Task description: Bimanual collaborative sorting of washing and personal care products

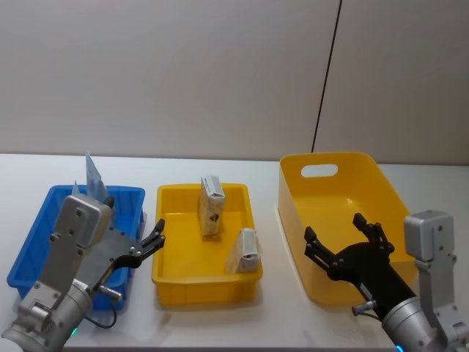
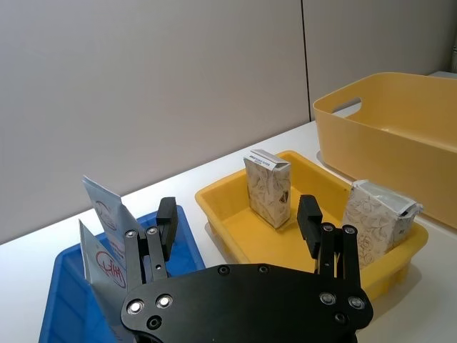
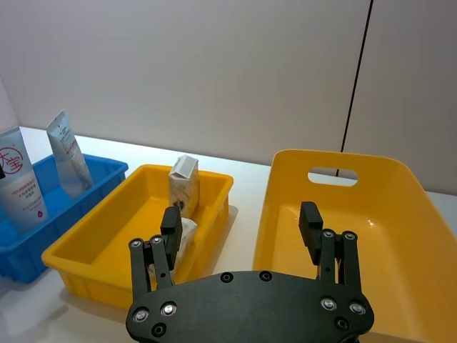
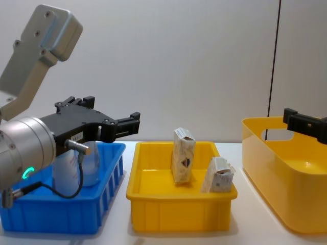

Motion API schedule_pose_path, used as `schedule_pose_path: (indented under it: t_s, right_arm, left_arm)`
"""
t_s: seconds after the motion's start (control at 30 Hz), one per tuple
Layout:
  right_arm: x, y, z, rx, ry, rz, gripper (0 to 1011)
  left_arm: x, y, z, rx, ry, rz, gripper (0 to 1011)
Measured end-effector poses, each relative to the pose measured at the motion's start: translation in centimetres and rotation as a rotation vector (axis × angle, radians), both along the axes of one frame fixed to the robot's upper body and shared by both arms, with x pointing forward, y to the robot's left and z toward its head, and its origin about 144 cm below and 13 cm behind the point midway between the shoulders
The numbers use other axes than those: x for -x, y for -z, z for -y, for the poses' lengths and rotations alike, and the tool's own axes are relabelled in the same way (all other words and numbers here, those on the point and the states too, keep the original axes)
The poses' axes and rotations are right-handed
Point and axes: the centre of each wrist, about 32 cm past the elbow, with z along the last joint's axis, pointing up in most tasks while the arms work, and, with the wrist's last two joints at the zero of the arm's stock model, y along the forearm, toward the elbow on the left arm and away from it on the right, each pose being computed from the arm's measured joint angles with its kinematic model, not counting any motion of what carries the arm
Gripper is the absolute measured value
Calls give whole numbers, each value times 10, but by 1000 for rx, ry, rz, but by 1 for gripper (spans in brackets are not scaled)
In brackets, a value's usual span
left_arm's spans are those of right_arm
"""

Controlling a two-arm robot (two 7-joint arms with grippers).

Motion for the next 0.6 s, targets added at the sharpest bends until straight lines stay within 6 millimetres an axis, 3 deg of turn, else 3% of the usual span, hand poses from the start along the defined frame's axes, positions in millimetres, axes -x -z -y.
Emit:
schedule_pose_path:
  t_s: [0.6]
  right_arm:
    - [0, 0, 0, 0, 0, 0, 1004]
  left_arm:
    - [0, 0, 0, 0, 0, 0, 1002]
